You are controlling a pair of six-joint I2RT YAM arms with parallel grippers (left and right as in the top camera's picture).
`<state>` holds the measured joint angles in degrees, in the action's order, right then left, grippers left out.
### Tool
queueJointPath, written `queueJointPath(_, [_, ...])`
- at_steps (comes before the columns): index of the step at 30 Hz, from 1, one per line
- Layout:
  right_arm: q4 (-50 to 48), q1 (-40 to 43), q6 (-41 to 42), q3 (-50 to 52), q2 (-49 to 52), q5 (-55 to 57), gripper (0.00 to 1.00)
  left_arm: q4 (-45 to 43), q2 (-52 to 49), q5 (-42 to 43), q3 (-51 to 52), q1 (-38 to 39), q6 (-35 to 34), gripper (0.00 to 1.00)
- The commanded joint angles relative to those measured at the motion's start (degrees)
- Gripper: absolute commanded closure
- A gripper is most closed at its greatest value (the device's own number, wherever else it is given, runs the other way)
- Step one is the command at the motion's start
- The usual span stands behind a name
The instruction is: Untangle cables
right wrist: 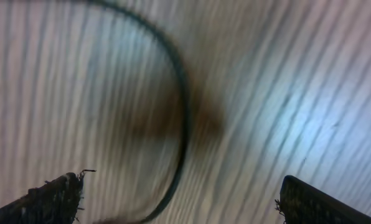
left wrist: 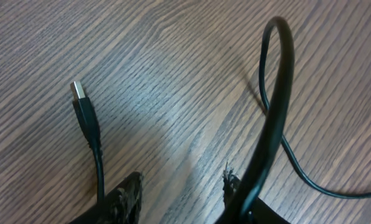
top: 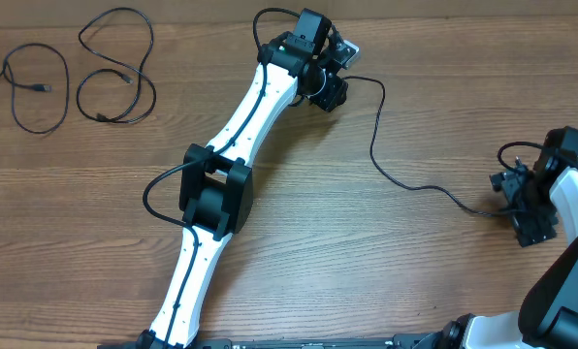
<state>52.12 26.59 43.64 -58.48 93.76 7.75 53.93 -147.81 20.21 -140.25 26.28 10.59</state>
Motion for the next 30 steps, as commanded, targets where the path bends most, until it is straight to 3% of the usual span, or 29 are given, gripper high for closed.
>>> queueJointPath(1, [-4.04, 0.17, 1.31, 1.99, -0.09, 7.87, 0.00, 0.07, -0.22, 0.90, -0.50, 0.33, -3.15, 0.62])
queueJointPath(3, [-7.76, 0.15, 1.33, 4.26, -0.09, 7.45, 0.02, 0.81, -0.22, 1.68, -0.50, 0.33, -3.37, 0.74])
queueJointPath(7, [-14.03, 0.11, 1.36, 9.55, -0.09, 7.41, 0.05, 1.62, -0.20, 7.02, -0.50, 0.26, -3.37, 0.76])
queueJointPath(12, [-22.40, 0.11, 1.31, 15.13, -0.09, 2.54, 0.28, 4.37, -0.20, 7.96, -0.50, 0.26, -3.37, 0.87])
queueJointPath(14, [-24.90, 0.11, 1.27, 15.96, -0.09, 0.09, 0.42, 5.62, -0.20, 7.98, -0.50, 0.26, -3.67, 0.89])
queueJointPath(17, [-27.41, 0.11, -1.75, 16.09, -0.09, -5.09, 0.78, 6.16, -0.20, 8.57, -0.50, 0.33, -8.04, 0.90])
queueJointPath(19, [-29.55, 0.11, -7.74, 16.06, -0.09, -13.40, 0.95, 5.92, -0.20, 10.32, -0.50, 0.39, -9.79, 0.92])
queueJointPath(22, [-31.17, 0.09, -18.14, 16.02, -0.09, -32.54, 0.96, 5.77, -0.20, 10.58, -0.50, 0.42, -12.55, 0.94])
queueJointPath(25, [-31.56, -0.46, -23.34, 15.98, -0.09, -46.88, 0.96, 5.60, -0.20, 12.39, -0.50, 0.44, -16.87, 0.90])
queueJointPath(30, [-33.33, -7.02, -25.09, 15.98, -0.11, -56.35, 0.96, 5.14, -0.20, 21.11, -0.50, 0.96, -18.38, 0.96])
